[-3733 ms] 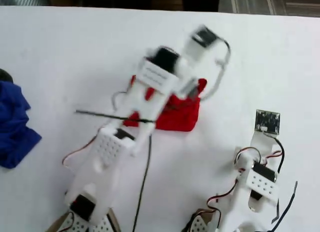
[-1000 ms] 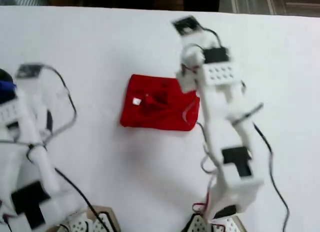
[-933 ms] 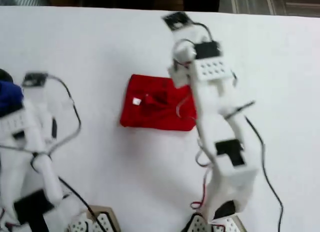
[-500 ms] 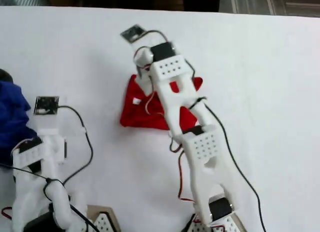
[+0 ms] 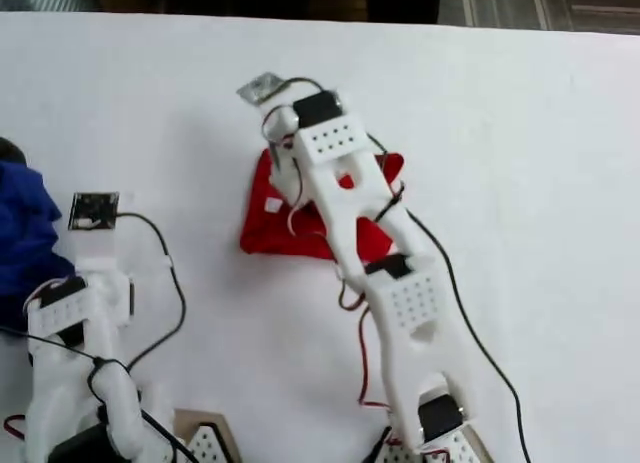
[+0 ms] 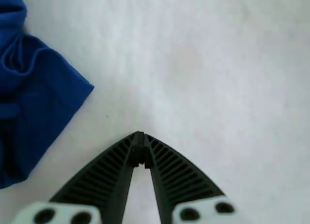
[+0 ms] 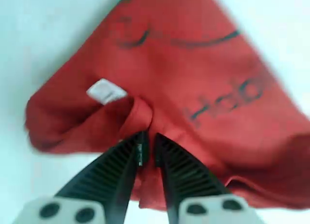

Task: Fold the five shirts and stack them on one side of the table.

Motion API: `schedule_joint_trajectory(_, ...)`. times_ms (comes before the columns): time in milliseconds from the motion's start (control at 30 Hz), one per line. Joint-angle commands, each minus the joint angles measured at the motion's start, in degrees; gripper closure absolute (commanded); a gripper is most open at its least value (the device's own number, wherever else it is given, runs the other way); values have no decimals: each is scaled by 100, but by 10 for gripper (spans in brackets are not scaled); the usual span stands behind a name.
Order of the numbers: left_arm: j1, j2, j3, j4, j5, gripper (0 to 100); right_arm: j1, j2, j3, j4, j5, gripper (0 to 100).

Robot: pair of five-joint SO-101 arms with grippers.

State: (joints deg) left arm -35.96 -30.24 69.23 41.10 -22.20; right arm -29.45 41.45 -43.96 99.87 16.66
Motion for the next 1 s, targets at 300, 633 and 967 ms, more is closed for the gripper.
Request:
schedule_joint_trajectory(300,105,-149,-13,-88,-18,975,40,-3424,3314,-84,800,961)
schedule_joint_trajectory(633,105,-149,-13,-88,-18,975,-22,-2624,3402,-2536,-536,960)
schedule_joint_trajectory(967,105,-149,-13,-88,-18,975,-145,-2070,3437,-1200,-18,964)
